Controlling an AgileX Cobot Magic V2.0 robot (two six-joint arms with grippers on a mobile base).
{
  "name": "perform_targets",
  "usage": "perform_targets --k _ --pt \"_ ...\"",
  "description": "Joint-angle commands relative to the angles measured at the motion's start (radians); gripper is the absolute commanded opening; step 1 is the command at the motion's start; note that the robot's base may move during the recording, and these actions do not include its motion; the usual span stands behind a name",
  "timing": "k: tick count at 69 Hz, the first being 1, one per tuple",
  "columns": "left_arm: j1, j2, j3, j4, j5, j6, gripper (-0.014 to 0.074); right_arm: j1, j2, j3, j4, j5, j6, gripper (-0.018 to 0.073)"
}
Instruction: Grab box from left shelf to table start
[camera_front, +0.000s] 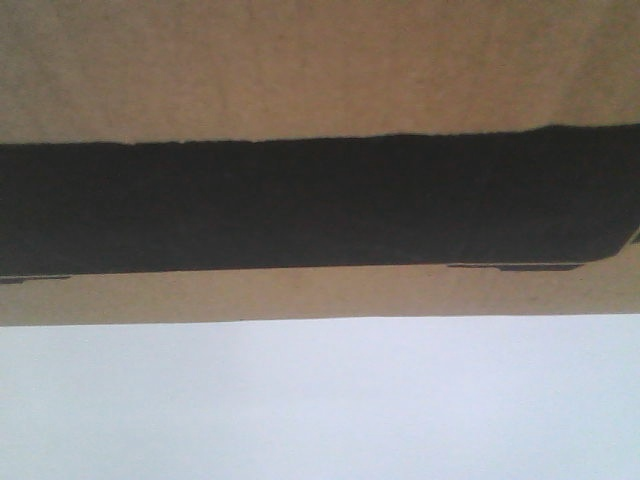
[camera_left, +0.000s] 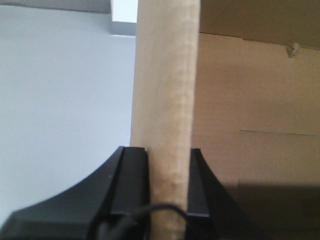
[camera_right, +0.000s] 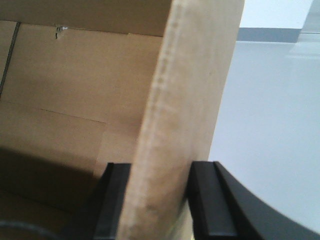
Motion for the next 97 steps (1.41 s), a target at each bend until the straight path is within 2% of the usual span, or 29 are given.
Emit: perform_targets --k 1,97 --pt "-0.007 0.002 -0.041 -0.070 -0.197 -0.031 -0.0104 0.003 0.002 -0.032 0.002 -0.101 -0.023 0.0069" --pt "-0.007 0.002 -0.041 -0.071 -0.197 -0.031 -0.0104 0.003 0.004 -0.032 0.002 -0.102 -0.023 0.0069"
